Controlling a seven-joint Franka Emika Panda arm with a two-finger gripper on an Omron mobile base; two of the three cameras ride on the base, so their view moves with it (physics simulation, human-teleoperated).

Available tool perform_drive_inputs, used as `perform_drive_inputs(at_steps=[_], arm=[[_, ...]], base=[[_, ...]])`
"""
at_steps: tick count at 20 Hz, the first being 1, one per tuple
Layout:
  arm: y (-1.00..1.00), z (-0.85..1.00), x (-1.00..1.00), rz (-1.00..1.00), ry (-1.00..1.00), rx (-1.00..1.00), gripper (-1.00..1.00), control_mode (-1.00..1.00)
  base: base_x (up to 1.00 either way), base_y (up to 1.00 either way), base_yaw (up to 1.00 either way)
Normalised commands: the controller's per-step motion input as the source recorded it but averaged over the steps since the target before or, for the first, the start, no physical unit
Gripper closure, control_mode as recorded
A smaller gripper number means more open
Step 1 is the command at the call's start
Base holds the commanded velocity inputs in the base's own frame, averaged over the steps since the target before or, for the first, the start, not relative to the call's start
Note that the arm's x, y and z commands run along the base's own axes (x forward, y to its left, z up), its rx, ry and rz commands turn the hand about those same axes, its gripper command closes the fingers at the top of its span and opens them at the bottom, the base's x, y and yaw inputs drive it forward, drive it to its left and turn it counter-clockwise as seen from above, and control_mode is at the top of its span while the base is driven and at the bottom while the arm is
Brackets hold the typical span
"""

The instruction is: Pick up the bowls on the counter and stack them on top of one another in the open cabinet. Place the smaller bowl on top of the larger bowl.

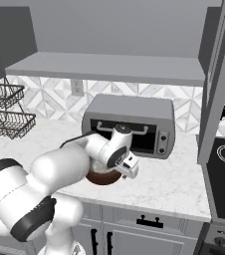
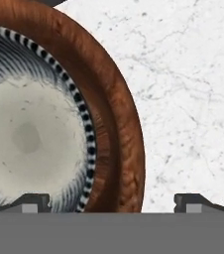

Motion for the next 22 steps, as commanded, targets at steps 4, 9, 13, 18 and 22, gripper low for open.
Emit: perform_drive_inputs(at_steps=[4,9,13,18,22], arm=[[0.0,-0.32,0.01,-0.02,0.0,0.0,1.0,-1.0],[0.0,-0.05,0.0,0.0,0.0,0.0,1.0,-1.0],[0.0,0.0,0.0,0.0,0.0,0.0,1.0,-1.0],[0.0,0.39,-0.16,0.0,-0.07,0.0,1.0,-1.0],[0.02,0.96,-0.49,0.0,-0.14,0.0,1.0,-1.0]], base=[[0.0,0.0,0.0],[0.0,0.0,0.0],[0.0,0.0,0.0],[0.0,0.0,0.0],[0.0,0.0,0.0]])
